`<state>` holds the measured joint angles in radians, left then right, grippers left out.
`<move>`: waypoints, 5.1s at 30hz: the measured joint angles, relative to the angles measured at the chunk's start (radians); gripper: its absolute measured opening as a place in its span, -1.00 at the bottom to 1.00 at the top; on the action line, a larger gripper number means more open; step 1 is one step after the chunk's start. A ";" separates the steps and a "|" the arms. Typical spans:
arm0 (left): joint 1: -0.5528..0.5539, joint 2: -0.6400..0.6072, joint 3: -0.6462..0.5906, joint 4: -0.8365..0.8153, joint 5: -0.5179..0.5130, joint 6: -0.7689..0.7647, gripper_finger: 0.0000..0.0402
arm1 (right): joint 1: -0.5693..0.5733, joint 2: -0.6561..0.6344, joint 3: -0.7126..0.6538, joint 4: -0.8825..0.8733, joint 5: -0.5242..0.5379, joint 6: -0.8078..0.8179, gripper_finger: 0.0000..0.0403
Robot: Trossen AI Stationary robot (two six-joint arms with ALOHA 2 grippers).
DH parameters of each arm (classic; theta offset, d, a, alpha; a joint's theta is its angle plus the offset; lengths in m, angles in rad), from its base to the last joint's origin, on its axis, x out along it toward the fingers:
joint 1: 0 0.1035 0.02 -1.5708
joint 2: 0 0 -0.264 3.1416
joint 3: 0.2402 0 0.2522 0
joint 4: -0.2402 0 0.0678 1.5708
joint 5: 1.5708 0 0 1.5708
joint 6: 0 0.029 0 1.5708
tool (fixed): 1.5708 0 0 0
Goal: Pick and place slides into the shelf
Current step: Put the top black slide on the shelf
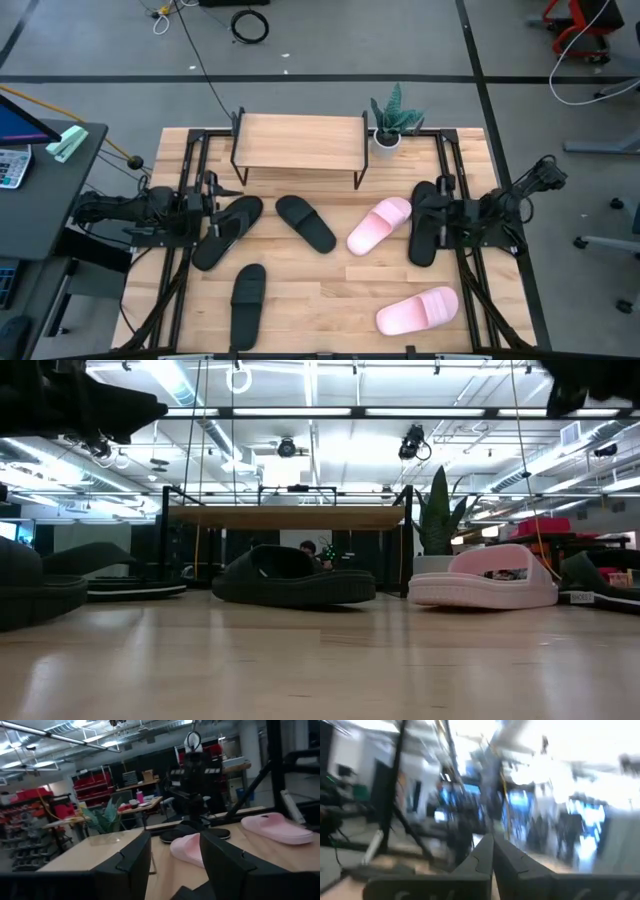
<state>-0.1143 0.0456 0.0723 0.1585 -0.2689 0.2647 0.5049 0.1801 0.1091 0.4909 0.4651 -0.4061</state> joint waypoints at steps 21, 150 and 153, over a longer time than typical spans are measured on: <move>0.000 0.000 0.000 0.001 -0.053 0.140 -0.11 | -0.228 0.854 0.878 -0.672 0.193 0.083 -0.53; 0.000 0.000 -0.001 0.053 -0.053 0.139 -0.12 | -0.802 1.432 1.035 -0.576 0.364 -0.009 -0.35; 0.000 0.000 -0.001 0.053 -0.053 0.139 -0.12 | -0.774 1.423 1.045 -0.576 0.364 -0.008 -0.33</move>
<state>-0.1143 0.0452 0.0715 0.2114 -0.3222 0.4038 -0.2691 1.6032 1.1542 -0.0849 0.8290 -0.4145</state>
